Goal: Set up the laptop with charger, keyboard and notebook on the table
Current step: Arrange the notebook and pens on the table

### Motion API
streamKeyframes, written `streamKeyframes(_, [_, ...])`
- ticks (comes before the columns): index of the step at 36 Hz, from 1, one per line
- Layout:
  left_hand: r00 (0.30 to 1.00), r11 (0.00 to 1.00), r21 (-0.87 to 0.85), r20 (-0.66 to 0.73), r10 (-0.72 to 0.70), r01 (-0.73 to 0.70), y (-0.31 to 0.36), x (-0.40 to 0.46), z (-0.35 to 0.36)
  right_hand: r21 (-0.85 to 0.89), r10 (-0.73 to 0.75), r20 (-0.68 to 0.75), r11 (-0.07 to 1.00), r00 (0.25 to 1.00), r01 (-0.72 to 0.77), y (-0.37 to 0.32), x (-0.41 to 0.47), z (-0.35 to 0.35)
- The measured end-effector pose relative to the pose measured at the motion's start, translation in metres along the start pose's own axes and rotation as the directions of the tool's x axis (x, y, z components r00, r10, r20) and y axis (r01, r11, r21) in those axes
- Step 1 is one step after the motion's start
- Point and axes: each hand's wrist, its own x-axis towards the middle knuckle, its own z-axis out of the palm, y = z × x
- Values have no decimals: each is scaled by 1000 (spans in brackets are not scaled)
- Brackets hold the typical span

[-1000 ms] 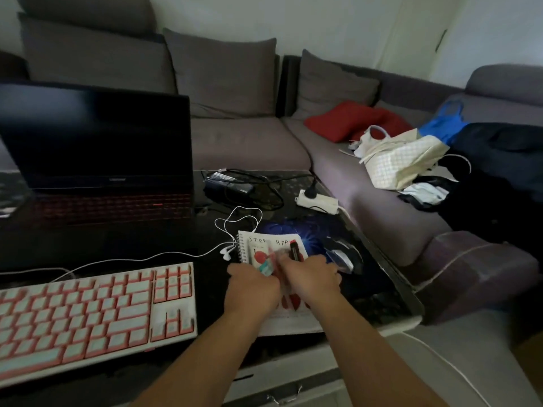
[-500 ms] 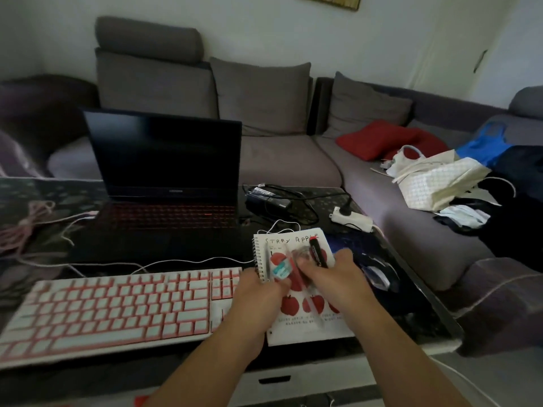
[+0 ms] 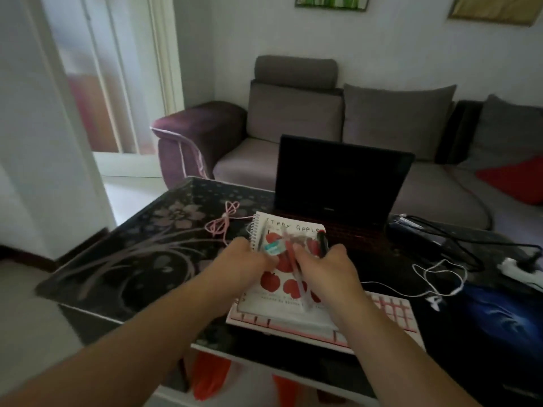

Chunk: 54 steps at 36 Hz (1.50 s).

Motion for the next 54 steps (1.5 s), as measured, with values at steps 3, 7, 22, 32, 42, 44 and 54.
streamKeyframes(3, [998, 996, 92, -53, 23, -18, 2, 4, -54, 62, -12, 26, 998, 1000, 10, -26, 3, 51])
streamKeyframes(7, [997, 985, 170, -76, 19, -6, -2, 15, -119, 130, -29, 31, 991, 999, 25, -52, 1, 116])
streamKeyframes(22, [936, 823, 552, -343, 80, 132, -121, 77, -184, -480, -78, 203, 861, 976, 169, -41, -27, 228])
streamKeyframes(32, [931, 707, 700, -317, 184, 98, -110, 62, -180, -535, -287, 143, 783, 947, 317, -30, -20, 217])
streamKeyframes(42, [942, 674, 739, -221, 253, -8, -107, 74, -154, -520, -300, 274, 753, 914, 403, -25, -8, 214])
streamKeyframes(44, [943, 616, 787, -204, 262, 0, -110, 75, -149, -550, -298, 262, 735, 918, 396, -22, -7, 211])
streamKeyframes(54, [944, 695, 719, -216, 249, -19, -100, 81, -140, -596, -272, 337, 679, 901, 428, -23, 1, 206])
